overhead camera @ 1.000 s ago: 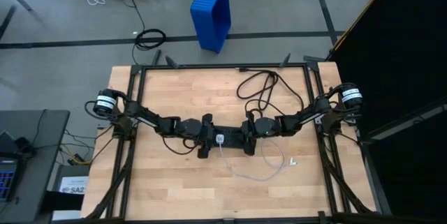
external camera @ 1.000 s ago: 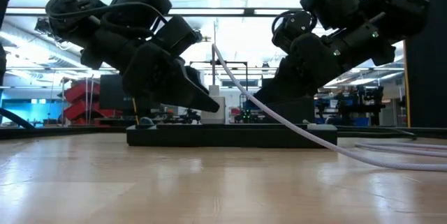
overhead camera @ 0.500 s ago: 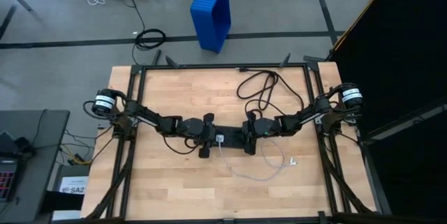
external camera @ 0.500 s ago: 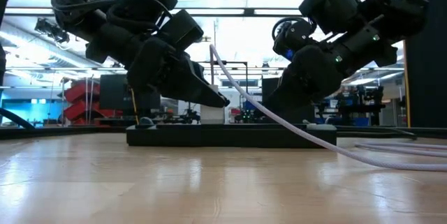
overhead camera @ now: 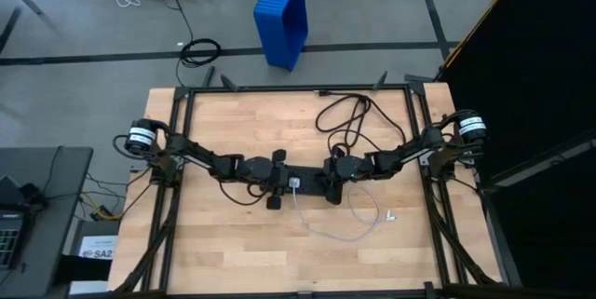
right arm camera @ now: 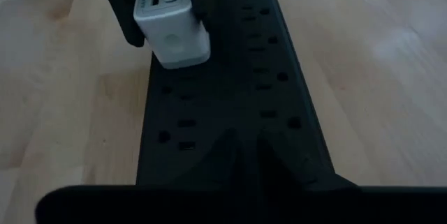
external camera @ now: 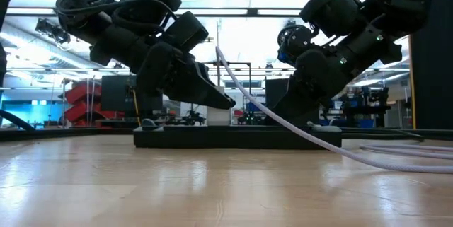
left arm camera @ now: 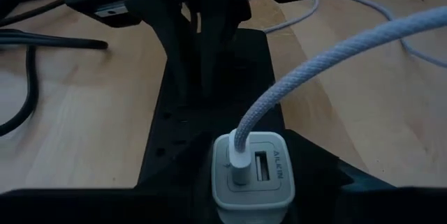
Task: Insert USB
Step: Remove the white charger adapter from the black outlet extension
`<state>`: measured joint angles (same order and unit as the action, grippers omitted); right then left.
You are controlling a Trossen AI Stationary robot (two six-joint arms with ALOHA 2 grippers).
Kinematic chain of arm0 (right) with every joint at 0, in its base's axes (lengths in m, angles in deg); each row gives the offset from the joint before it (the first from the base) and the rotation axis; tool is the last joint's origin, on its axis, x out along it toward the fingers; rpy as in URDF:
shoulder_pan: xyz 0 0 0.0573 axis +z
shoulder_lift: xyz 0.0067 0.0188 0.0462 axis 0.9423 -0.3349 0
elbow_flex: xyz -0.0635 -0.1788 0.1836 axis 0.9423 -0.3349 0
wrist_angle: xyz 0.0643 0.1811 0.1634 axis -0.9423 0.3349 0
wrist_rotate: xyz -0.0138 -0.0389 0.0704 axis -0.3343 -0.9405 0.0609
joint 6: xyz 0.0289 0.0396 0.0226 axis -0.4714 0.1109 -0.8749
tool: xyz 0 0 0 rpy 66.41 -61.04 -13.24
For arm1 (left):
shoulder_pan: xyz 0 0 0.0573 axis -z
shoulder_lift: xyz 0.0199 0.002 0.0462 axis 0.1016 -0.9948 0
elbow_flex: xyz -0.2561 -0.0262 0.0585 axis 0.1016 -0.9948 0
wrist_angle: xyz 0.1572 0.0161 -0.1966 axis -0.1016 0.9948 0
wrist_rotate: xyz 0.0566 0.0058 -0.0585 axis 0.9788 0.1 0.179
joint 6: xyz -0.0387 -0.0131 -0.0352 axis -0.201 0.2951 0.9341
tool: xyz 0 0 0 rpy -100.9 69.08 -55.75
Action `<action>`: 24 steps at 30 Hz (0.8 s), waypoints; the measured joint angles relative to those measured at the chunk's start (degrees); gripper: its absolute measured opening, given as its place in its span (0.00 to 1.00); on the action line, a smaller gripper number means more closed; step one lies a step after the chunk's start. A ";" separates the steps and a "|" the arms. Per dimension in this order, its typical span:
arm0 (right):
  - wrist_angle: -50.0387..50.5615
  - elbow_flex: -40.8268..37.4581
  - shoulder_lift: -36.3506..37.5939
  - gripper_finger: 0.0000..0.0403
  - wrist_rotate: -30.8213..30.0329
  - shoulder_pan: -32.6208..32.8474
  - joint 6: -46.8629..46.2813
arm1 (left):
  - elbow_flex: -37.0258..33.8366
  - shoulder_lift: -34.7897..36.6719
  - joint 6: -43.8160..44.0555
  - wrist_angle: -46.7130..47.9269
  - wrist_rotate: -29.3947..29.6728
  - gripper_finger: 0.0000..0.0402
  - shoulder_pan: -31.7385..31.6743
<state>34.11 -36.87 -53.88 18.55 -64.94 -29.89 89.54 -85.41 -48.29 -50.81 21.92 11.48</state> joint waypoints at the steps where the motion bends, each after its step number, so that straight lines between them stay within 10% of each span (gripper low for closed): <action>1: 0.01 0.00 -0.01 0.05 0.00 0.00 0.02 | 0.18 -0.02 0.00 0.18 0.02 0.31 0.00; 24: 0.02 -0.20 -0.28 0.01 -0.46 -0.11 0.14 | 1.22 0.22 -2.62 1.20 2.23 0.31 0.11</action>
<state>34.13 -37.07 -54.16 18.09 -65.05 -29.76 90.76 -85.19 -50.91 -49.61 24.15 11.59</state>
